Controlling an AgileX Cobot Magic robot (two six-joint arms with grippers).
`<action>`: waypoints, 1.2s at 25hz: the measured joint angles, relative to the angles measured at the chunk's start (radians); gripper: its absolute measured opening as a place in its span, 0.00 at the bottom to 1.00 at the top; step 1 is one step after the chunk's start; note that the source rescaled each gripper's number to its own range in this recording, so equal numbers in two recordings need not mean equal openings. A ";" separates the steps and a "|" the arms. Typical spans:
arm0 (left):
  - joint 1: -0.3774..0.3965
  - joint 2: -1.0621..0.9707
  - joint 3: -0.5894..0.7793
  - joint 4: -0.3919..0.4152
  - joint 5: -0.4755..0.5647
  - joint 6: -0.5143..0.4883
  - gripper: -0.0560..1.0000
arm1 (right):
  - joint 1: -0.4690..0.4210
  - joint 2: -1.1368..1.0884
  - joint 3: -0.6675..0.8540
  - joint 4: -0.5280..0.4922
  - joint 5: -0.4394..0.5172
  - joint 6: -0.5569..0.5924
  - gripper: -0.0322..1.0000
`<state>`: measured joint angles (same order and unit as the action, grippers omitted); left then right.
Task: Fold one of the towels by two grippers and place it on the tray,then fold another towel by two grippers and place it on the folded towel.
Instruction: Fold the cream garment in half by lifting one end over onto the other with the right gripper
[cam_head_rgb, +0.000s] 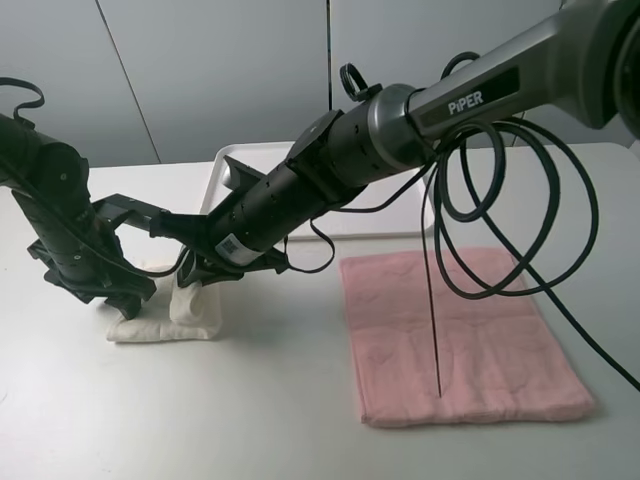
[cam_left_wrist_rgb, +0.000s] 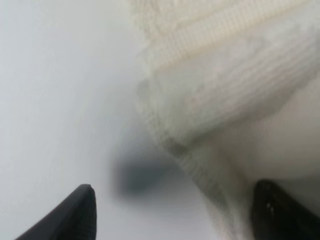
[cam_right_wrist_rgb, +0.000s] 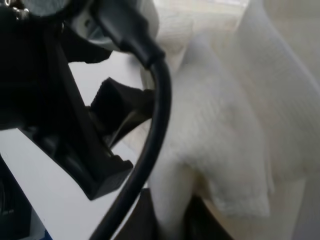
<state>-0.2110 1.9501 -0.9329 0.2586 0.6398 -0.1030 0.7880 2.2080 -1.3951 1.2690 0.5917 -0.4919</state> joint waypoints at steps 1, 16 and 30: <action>0.000 0.000 0.000 0.000 0.000 -0.003 0.84 | 0.000 0.005 0.000 0.021 -0.009 -0.012 0.08; 0.000 0.000 0.000 -0.009 0.000 -0.007 0.84 | 0.000 0.092 0.004 0.423 0.025 -0.293 0.08; 0.001 -0.016 -0.035 -0.036 0.059 0.013 0.84 | 0.000 0.092 0.004 0.452 0.030 -0.346 0.08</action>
<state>-0.2104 1.9342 -0.9675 0.2228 0.6984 -0.0905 0.7880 2.2996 -1.3914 1.7210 0.6215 -0.8380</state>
